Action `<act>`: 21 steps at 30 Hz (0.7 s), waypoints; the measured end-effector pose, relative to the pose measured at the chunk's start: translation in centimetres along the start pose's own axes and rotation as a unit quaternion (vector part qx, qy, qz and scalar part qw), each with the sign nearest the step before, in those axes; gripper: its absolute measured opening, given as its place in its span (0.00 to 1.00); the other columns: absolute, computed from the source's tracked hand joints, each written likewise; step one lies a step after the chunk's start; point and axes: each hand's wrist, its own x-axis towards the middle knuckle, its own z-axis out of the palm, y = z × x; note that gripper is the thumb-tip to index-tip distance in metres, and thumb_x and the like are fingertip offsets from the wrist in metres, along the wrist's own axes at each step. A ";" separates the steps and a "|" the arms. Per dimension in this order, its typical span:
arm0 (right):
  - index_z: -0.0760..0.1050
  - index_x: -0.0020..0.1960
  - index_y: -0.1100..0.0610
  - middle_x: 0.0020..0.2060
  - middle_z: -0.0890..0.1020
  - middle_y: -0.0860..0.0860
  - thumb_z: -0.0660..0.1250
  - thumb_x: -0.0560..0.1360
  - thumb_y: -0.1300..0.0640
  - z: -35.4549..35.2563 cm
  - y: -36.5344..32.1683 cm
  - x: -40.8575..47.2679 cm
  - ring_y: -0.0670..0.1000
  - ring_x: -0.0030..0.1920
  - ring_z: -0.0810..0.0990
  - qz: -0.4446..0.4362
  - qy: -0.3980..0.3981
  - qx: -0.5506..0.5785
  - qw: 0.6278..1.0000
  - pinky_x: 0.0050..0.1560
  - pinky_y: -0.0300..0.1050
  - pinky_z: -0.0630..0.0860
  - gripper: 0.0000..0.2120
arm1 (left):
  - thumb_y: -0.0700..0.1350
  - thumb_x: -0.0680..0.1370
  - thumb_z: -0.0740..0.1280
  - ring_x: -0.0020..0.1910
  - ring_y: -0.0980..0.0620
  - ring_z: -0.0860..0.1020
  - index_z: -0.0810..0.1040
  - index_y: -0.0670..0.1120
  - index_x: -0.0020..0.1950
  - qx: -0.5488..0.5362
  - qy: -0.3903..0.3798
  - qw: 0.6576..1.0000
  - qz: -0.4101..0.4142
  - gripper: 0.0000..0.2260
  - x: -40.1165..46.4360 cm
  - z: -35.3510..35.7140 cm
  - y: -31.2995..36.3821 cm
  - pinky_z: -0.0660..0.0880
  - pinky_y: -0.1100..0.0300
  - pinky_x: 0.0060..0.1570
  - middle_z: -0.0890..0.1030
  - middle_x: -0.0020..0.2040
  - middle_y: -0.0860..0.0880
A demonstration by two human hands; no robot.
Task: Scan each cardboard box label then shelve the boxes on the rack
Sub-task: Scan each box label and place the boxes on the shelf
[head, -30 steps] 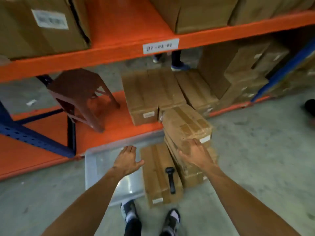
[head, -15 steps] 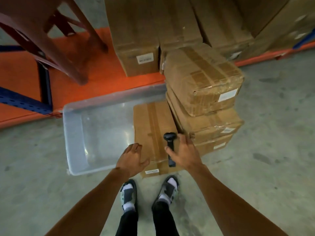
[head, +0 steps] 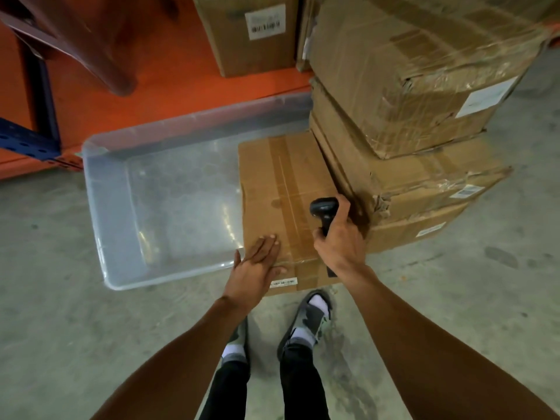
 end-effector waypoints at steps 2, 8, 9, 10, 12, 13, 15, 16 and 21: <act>0.54 0.79 0.48 0.59 0.83 0.59 0.72 0.77 0.52 -0.9 -0.2 -0.2 0.65 0.56 0.84 0.023 -0.012 0.034 0.999 0.54 0.57 0.80 0.37 | 0.56 0.84 0.56 0.81 0.54 0.46 0.55 0.51 0.82 -0.026 0.001 1.000 -0.002 0.27 0.1 -0.4 0.3 0.56 0.48 0.78 0.52 0.82 0.56; 0.57 0.73 0.36 0.51 0.81 0.41 0.74 0.75 0.55 -3.7 -0.7 -2.4 0.54 0.50 0.84 0.033 0.008 0.216 0.976 0.56 0.52 0.82 0.36 | 0.54 0.84 0.58 0.81 0.52 0.55 0.63 0.50 0.79 -0.067 0.052 0.996 0.003 0.24 0.3 -2.3 0.5 0.63 0.49 0.76 0.61 0.80 0.53; 0.58 0.71 0.31 0.51 0.82 0.42 0.74 0.75 0.56 -4.0 -0.7 -2.7 0.50 0.48 0.85 0.029 0.011 0.260 0.965 0.54 0.53 0.83 0.36 | 0.53 0.84 0.60 0.80 0.51 0.58 0.67 0.49 0.78 -0.074 0.075 0.994 0.004 0.23 0.5 -2.9 0.5 0.65 0.48 0.75 0.64 0.79 0.52; 0.58 0.68 0.27 0.52 0.83 0.45 0.74 0.75 0.58 -4.4 -0.6 -3.0 0.48 0.46 0.85 0.021 0.015 0.299 0.954 0.50 0.50 0.84 0.37 | 0.52 0.83 0.62 0.78 0.50 0.62 0.70 0.48 0.76 -0.080 0.103 0.991 0.005 0.22 0.7 -3.7 0.5 0.67 0.47 0.73 0.68 0.77 0.51; 0.59 0.67 0.25 0.56 0.82 0.49 0.73 0.75 0.63 -5.1 -0.7 -3.5 0.48 0.46 0.86 -0.007 0.019 0.370 0.929 0.45 0.45 0.85 0.40 | 0.52 0.82 0.64 0.75 0.48 0.68 0.75 0.48 0.73 -0.083 0.152 0.985 -0.003 0.20 1.5 -5.4 0.4 0.72 0.46 0.69 0.73 0.74 0.50; 0.60 0.69 0.29 0.58 0.81 0.51 0.72 0.75 0.66 -5.4 -0.8 -3.7 0.51 0.47 0.86 -0.021 0.019 0.399 0.917 0.45 0.47 0.86 0.40 | 0.53 0.82 0.64 0.74 0.48 0.70 0.76 0.48 0.72 -0.084 0.168 0.982 -0.009 0.20 2.0 -6.4 0.4 0.73 0.46 0.67 0.74 0.73 0.50; 0.61 0.72 0.36 0.59 0.79 0.57 0.71 0.74 0.65 -5.8 -1.3 -3.9 0.57 0.48 0.86 -0.046 0.014 0.429 0.902 0.48 0.56 0.86 0.37 | 0.54 0.81 0.65 0.71 0.48 0.73 0.78 0.49 0.70 -0.092 0.203 0.975 -0.012 0.19 3.1 -8.5 0.1 0.76 0.45 0.64 0.76 0.71 0.49; 0.61 0.72 0.38 0.59 0.79 0.60 0.70 0.73 0.63 -5.8 -1.7 -4.0 0.59 0.49 0.84 -0.058 0.013 0.436 0.898 0.49 0.56 0.85 0.35 | 0.54 0.81 0.65 0.70 0.48 0.74 0.79 0.49 0.69 -0.100 0.221 0.970 -0.012 0.19 3.8 -9.5 -0.1 0.77 0.45 0.62 0.78 0.70 0.49; 0.64 0.75 0.37 0.60 0.82 0.54 0.69 0.73 0.55 -5.5 -3.9 -4.1 0.57 0.53 0.84 -0.083 0.035 0.464 0.881 0.53 0.59 0.82 0.34 | 0.52 0.80 0.69 0.68 0.46 0.72 0.76 0.49 0.71 -0.173 0.294 0.939 -0.034 0.20 8.2 -15.2 -0.8 0.73 0.47 0.66 0.75 0.69 0.45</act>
